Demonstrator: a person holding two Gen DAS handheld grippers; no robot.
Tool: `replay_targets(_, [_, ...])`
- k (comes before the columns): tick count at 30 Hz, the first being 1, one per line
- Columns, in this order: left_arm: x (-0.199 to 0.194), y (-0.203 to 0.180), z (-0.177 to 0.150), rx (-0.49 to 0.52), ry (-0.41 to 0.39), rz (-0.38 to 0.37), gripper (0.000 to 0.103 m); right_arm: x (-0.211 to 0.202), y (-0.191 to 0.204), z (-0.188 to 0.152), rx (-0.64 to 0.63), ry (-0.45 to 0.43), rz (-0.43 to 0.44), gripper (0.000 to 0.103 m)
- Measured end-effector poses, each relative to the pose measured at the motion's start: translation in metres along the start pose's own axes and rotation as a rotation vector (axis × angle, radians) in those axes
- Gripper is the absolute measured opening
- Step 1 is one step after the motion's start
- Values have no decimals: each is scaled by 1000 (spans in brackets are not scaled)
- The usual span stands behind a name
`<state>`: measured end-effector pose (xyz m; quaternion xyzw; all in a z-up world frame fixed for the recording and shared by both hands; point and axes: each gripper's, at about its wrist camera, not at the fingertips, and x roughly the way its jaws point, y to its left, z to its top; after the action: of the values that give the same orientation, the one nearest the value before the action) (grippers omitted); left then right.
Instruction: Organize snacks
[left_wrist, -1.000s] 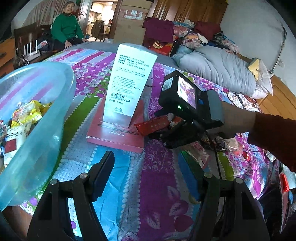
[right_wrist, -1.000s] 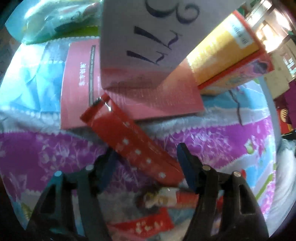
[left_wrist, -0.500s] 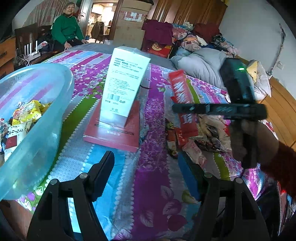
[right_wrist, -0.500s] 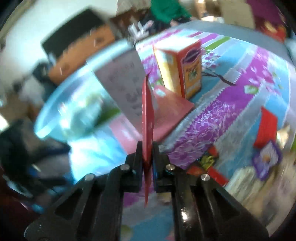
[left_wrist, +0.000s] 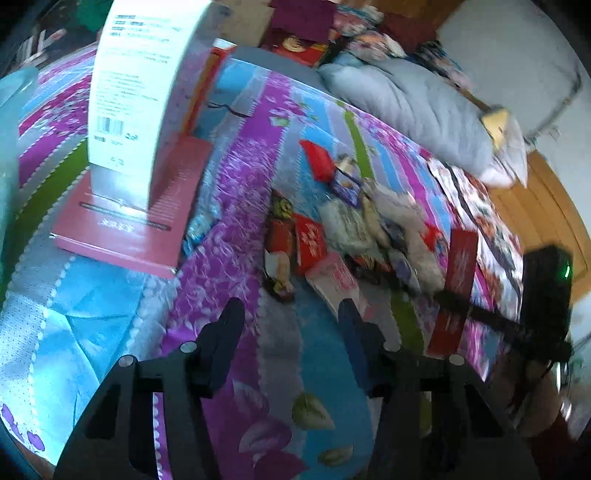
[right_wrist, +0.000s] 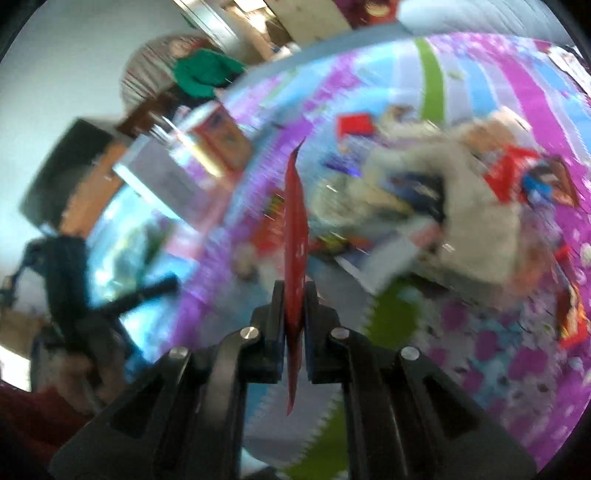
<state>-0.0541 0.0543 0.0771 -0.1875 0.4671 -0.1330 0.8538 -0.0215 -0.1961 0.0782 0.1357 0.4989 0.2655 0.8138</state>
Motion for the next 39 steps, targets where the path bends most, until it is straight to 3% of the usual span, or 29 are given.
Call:
replay_targets(4, [-17,5,1,32,-46,84,55,36,35,56,-89,5,75,9])
replay_targets(7, [-21,16,-5,5,-32,116,55,81,77,112,-182,8,123,18])
replay_targets(8, [-23,20,-9,-9,-29,124,55,91,86,126,-183,19,112,46])
replay_targets(9, [-23,21,-10,-16,-26,126,55,94,90,135,-173,13,89,59])
replay_targets(10, [-24,23,-12,-19,-25,126,55,89,95,143,-162,-14,83,65])
replay_targets(12, [-28,26,-18,-17,-30,131,59,80,96,135,-172,-12,104,64])
replay_targets(14, [-30,32,-22,-16,-34,135,62,78,87,108,-191,35,41,64])
replay_targets(16, [-27,37,-23,-11,-20,124,62,82,69,68,-220,88,-82,65])
replay_targets(19, [-22,35,-22,-4,-10,111,62,95,54,25,-227,159,-144,65])
replay_targets(22, [-13,28,-21,7,0,99,62,104,52,3,-261,152,-185,65])
replay_targets(24, [-7,20,-20,28,6,98,62,110,46,1,-253,141,-193,65])
replay_targets(29, [10,5,-11,78,18,103,61,104,35,1,-257,111,-184,44])
replay_targets(35, [52,-22,4,218,55,62,60,65,10,-24,-121,66,-90,42])
replay_targets(39, [91,-24,7,269,89,149,53,56,3,-32,-70,51,-60,42])
